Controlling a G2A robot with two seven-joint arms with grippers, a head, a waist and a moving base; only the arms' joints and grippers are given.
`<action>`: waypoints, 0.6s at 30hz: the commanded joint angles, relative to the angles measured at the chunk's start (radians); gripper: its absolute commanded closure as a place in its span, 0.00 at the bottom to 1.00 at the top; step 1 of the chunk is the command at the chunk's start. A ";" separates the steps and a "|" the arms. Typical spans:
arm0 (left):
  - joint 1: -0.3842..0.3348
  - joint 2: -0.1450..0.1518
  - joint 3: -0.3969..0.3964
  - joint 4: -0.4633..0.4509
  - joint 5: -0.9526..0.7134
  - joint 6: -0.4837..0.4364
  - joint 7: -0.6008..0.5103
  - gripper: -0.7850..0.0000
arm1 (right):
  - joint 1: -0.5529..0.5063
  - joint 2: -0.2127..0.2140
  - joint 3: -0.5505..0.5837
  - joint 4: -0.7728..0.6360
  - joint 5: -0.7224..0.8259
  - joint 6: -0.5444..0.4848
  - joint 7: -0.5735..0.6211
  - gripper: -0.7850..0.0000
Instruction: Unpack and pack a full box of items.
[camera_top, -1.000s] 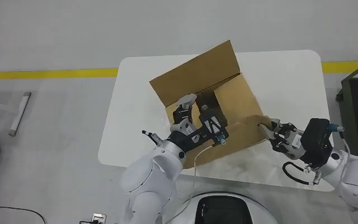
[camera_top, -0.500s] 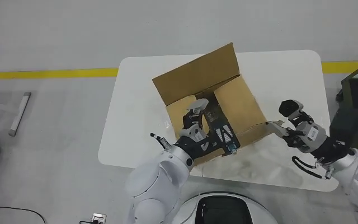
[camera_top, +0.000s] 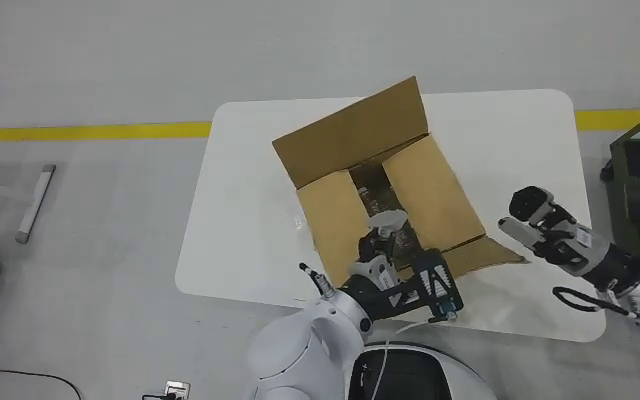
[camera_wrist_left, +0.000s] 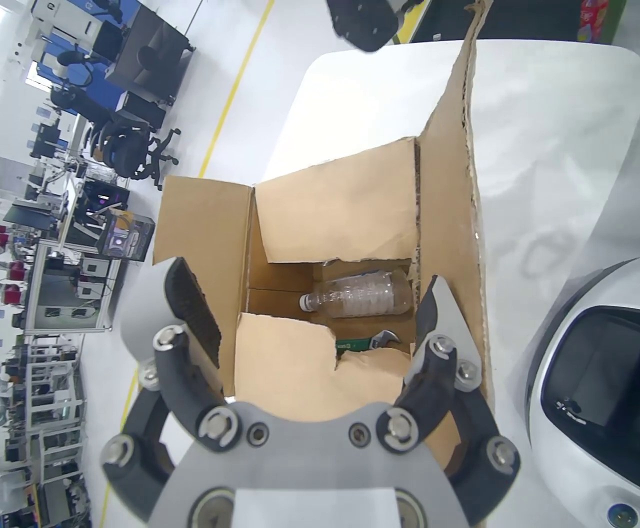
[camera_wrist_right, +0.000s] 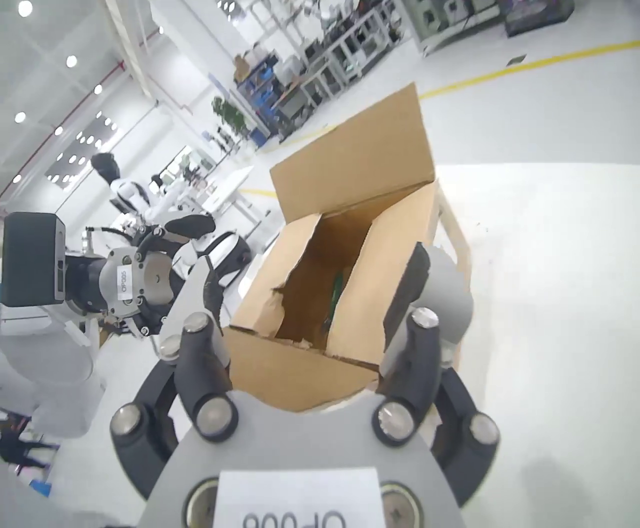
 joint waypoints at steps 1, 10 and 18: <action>0.012 0.001 0.007 -0.002 0.002 0.007 -0.004 0.00 | 0.002 0.004 -0.011 0.007 0.010 -0.006 0.066 1.00; 0.028 0.008 -0.024 -0.005 0.007 0.049 -0.018 0.00 | -0.028 0.014 -0.047 0.020 -0.030 -0.060 0.186 1.00; 0.002 0.009 -0.064 0.031 0.031 0.133 0.016 0.00 | -0.072 0.017 -0.070 0.021 -0.156 -0.103 0.190 1.00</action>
